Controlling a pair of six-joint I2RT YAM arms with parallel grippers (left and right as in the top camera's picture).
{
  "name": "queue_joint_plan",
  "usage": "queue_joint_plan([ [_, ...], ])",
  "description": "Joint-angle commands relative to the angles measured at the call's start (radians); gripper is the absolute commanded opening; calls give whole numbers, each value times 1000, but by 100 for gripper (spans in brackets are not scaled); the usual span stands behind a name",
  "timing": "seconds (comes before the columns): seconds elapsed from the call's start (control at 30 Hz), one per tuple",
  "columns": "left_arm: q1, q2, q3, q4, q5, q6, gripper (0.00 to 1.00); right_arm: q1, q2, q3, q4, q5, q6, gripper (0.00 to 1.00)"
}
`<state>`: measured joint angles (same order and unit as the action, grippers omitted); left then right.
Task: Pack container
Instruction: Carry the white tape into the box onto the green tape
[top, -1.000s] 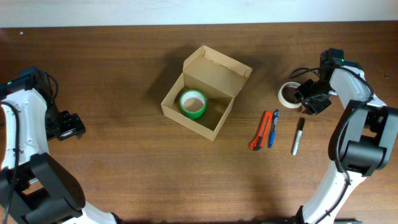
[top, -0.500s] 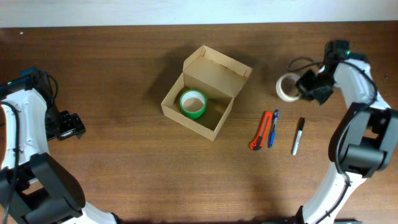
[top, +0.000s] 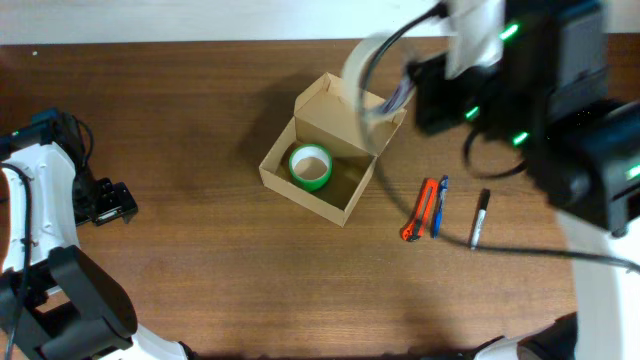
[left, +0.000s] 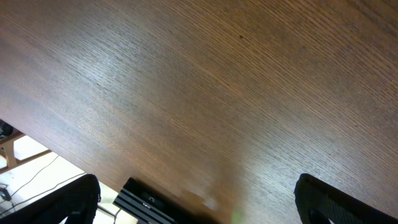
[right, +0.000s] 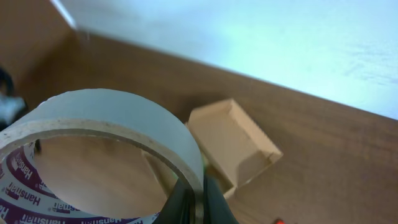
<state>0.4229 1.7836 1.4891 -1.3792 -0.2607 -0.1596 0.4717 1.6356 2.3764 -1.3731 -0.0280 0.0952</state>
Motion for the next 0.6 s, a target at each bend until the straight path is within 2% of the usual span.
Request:
queue_joint_plan([
  [0.0, 3, -9, -6, 0, 4, 12, 100, 101, 162, -76, -6, 174, -43, 4],
  [0.33, 3, -9, -6, 0, 4, 12, 100, 129, 537, -94, 0, 164, -39, 4],
  [0.57, 3, -9, -6, 0, 4, 12, 100, 119, 631, -94, 24, 162, -36, 4],
])
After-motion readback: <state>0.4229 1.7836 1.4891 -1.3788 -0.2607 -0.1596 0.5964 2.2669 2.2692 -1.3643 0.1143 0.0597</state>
